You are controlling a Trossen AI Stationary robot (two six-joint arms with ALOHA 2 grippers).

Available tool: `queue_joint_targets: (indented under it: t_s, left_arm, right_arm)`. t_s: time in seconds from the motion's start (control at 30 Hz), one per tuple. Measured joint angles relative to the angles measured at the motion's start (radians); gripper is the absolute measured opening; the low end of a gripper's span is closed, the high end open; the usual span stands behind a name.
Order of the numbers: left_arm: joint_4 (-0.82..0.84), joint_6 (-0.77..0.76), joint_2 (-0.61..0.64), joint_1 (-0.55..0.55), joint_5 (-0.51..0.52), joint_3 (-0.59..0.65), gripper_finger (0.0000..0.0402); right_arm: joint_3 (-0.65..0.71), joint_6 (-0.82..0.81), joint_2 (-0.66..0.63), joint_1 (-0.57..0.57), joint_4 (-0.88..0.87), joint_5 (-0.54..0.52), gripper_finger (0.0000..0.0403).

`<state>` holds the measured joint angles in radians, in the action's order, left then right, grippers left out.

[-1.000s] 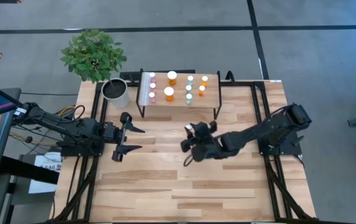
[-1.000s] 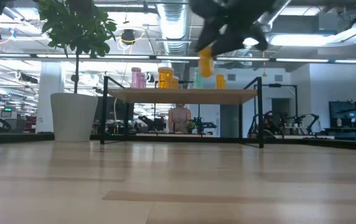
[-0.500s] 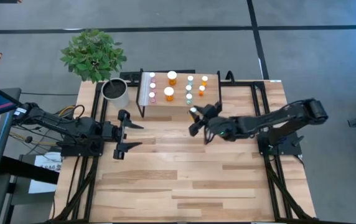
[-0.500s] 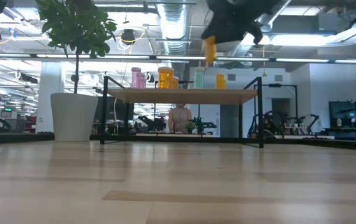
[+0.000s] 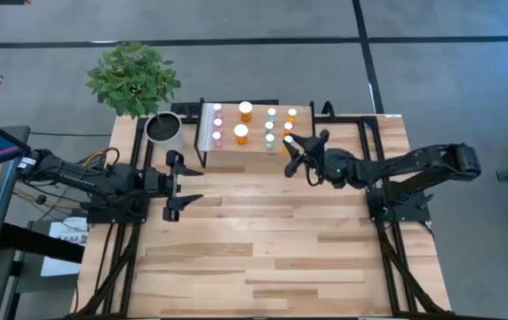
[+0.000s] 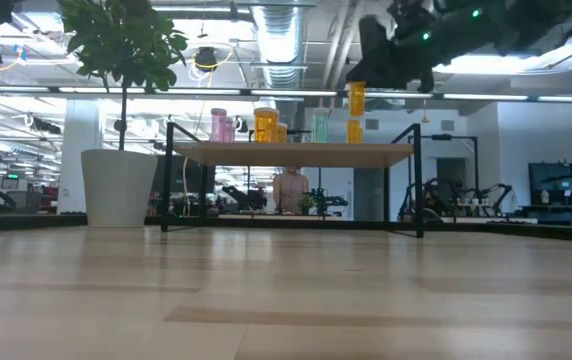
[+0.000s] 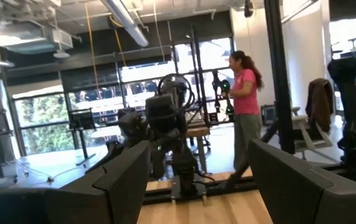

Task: Pick and place medicine bottles onto shelf by color
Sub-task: Put the small orange pill bottle on the shelf aligned with the other small orange pill bottle

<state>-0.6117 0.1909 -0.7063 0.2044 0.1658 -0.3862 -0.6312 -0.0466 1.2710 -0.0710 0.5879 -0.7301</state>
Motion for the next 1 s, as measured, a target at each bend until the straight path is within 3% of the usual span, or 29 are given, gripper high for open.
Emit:
queue_joint_targets:
  t_s: [0.37,0.5,1.0]
  left_arm:
    - [-0.017,0.015,0.000,-0.047,-0.001,0.000,0.0258]
    - [-0.013,0.015,0.000,-0.059,-0.009,0.000,0.0258]
    - [-0.008,0.009,0.000,-0.063,-0.024,0.000,0.0258]
  right_arm:
    - [-0.001,0.021,0.026,-0.086,-0.031,0.130,0.0149]
    - [0.000,0.031,0.027,-0.102,-0.111,0.137,0.0151]
    - [0.000,0.018,0.027,-0.162,-0.119,0.191,0.0154]
